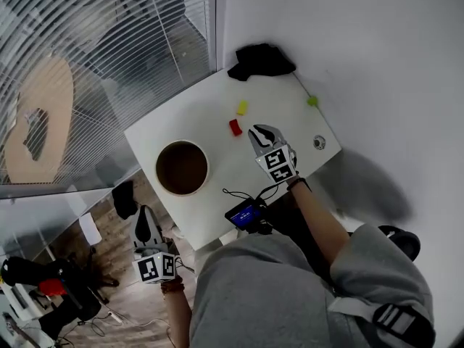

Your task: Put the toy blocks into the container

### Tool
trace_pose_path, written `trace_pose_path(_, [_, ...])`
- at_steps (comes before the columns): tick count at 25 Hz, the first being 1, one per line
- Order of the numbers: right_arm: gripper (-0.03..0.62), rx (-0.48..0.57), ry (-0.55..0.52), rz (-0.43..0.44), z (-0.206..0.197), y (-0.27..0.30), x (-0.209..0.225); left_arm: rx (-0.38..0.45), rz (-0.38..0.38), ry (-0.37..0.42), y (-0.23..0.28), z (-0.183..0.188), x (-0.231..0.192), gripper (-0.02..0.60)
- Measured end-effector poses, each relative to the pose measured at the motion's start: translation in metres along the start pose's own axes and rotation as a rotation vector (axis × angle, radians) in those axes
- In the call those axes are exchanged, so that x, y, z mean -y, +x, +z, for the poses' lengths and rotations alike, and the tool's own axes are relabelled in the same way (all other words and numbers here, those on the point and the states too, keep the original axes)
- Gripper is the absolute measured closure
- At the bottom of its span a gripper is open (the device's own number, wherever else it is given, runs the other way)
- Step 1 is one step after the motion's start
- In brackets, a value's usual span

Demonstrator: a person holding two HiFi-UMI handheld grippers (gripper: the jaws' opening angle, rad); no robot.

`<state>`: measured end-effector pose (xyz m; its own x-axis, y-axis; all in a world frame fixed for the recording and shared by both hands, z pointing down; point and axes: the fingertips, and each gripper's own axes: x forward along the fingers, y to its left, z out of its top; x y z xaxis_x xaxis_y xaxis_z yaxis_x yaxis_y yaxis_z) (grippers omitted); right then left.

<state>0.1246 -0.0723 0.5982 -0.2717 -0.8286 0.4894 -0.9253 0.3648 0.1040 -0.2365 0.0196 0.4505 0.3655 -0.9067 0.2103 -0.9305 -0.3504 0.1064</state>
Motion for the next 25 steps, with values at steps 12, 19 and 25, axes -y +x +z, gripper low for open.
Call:
trace_pose_path(12, [0.459, -0.158, -0.095, 0.15, -0.06, 0.043, -0.027, -0.02, 0.027, 0.026, -0.013, 0.0, -0.012, 0.574])
trace_pose_path(19, [0.414, -0.177, -0.318, 0.291, -0.055, 0.065, -0.019, -0.019, 0.047, 0.021, -0.004, 0.0, -0.012, 0.574])
trace_pose_path(25, [0.354, -0.192, -0.534, 0.482, -0.056, 0.076, -0.023, -0.024, 0.072, 0.007, 0.005, -0.005, -0.007, 0.574])
